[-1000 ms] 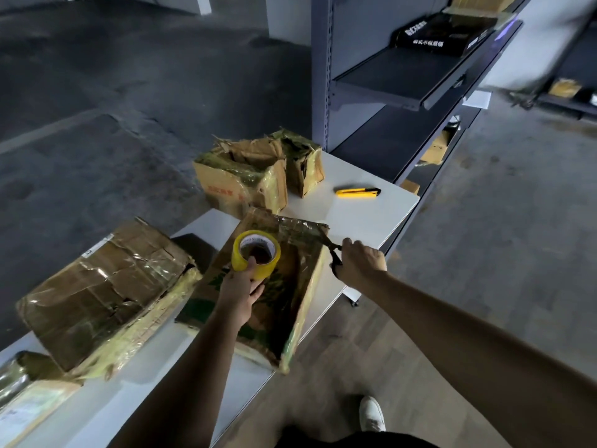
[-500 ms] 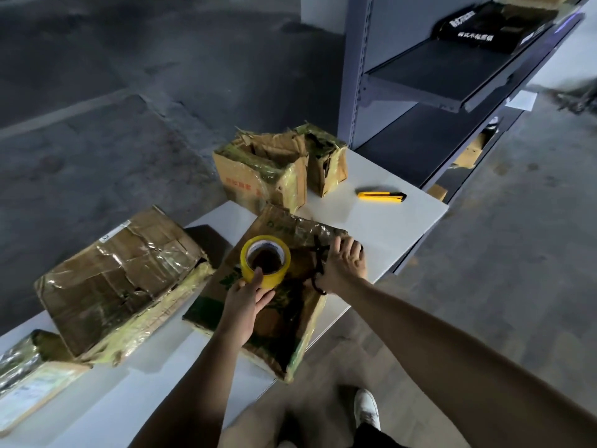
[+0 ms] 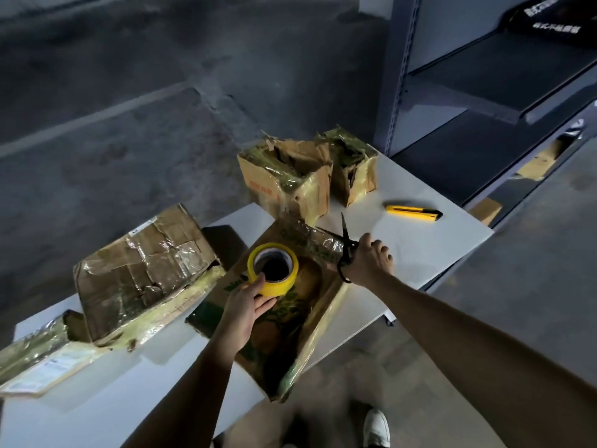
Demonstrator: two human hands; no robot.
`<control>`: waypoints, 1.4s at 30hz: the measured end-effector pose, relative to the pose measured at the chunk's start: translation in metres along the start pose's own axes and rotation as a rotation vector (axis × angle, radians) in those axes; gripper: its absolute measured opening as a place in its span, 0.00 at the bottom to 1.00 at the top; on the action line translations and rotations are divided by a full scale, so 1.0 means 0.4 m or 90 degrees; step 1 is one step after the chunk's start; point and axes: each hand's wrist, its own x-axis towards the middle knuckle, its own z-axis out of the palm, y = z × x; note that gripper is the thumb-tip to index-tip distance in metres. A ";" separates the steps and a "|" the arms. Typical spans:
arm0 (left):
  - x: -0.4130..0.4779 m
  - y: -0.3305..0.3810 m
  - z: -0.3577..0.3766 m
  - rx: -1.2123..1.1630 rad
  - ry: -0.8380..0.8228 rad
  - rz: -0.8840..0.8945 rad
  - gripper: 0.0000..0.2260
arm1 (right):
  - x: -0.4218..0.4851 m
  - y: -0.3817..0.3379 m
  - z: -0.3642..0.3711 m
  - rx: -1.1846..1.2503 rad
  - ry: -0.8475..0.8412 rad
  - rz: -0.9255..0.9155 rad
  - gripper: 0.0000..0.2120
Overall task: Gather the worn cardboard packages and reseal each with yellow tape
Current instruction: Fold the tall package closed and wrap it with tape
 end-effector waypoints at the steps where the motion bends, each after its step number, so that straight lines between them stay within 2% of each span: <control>1: 0.001 0.012 0.012 0.003 0.001 0.002 0.17 | 0.008 0.007 0.000 0.028 -0.036 0.004 0.46; 3: 0.011 0.032 0.041 -0.007 0.005 0.007 0.14 | 0.025 0.021 -0.004 0.081 -0.104 0.015 0.48; 6: 0.035 0.063 0.090 0.024 0.030 0.030 0.18 | 0.064 0.041 -0.023 0.218 -0.116 0.047 0.41; 11: 0.070 0.116 0.211 0.100 0.056 0.033 0.12 | 0.124 0.093 -0.035 0.261 -0.150 0.105 0.39; 14: 0.092 0.126 0.279 0.166 0.033 0.043 0.11 | 0.145 0.117 -0.024 0.359 -0.146 0.127 0.30; 16: 0.117 0.143 0.322 0.203 0.041 0.044 0.15 | 0.153 0.141 -0.024 0.313 -0.098 0.112 0.24; 19: 0.164 0.160 0.381 0.280 0.078 0.009 0.22 | 0.153 0.196 -0.026 0.142 -0.060 0.077 0.16; 22: 0.203 0.153 0.416 0.389 0.110 0.048 0.22 | 0.158 0.251 -0.012 0.053 -0.032 0.052 0.12; 25: 0.240 0.146 0.453 0.474 0.146 0.119 0.25 | 0.173 0.282 -0.006 0.068 -0.035 0.050 0.11; 28: 0.256 0.143 0.505 0.660 0.154 0.125 0.18 | 0.186 0.297 -0.001 0.168 -0.053 0.080 0.10; 30: 0.277 0.135 0.528 0.712 0.147 0.141 0.17 | 0.186 0.306 -0.002 0.210 -0.048 0.090 0.09; 33: 0.300 0.123 0.557 0.756 0.115 0.159 0.15 | 0.180 0.308 -0.015 0.165 -0.035 0.019 0.11; 36: 0.327 0.104 0.576 0.775 0.094 0.160 0.15 | 0.186 0.293 -0.019 0.304 -0.046 0.002 0.12; 39: 0.345 0.074 0.586 0.824 0.072 0.168 0.14 | 0.198 0.259 -0.027 0.545 -0.165 0.088 0.14; 42: 0.349 0.036 0.586 0.900 0.035 0.152 0.16 | 0.207 0.255 -0.006 0.569 -0.144 0.156 0.14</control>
